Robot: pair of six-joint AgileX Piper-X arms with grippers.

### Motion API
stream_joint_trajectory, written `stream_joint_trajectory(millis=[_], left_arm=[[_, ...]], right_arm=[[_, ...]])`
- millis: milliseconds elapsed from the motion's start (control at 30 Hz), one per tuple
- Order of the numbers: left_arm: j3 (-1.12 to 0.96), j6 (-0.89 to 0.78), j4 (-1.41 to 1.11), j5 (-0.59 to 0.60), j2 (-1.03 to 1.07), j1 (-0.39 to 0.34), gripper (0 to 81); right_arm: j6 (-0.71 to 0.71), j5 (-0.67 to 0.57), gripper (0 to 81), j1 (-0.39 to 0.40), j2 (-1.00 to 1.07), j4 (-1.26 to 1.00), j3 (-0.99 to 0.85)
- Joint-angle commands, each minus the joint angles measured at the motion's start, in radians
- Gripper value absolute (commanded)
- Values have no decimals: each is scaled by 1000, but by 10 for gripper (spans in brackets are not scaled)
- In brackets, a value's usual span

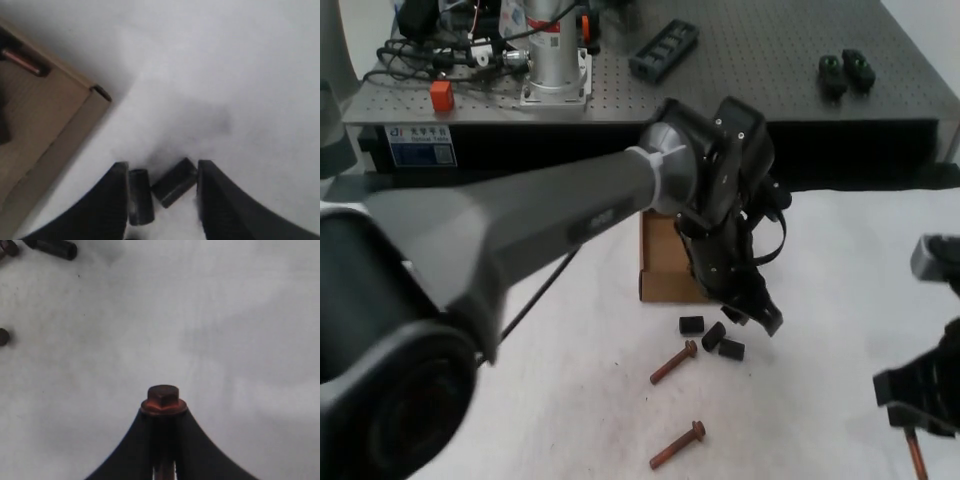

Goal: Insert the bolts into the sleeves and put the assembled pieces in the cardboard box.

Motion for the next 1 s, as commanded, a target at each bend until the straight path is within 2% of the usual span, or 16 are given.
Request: stream_joint_trajectory(millis=[0,133,667,967], left_arm=[[-71,35,55,-61,42,13,291],[-106,38,78,-60,80,40,237],[-106,45,101,30,131,58,237],[-106,5,124,150,127,58,237]], right_arm=[[-17,-29,51,-5,-9,12,26],[-17,-35,51,-5,-9,9,27],[-11,-35,51,-5,-9,3,27],[-11,-39,51,-3,-9,3,27]])
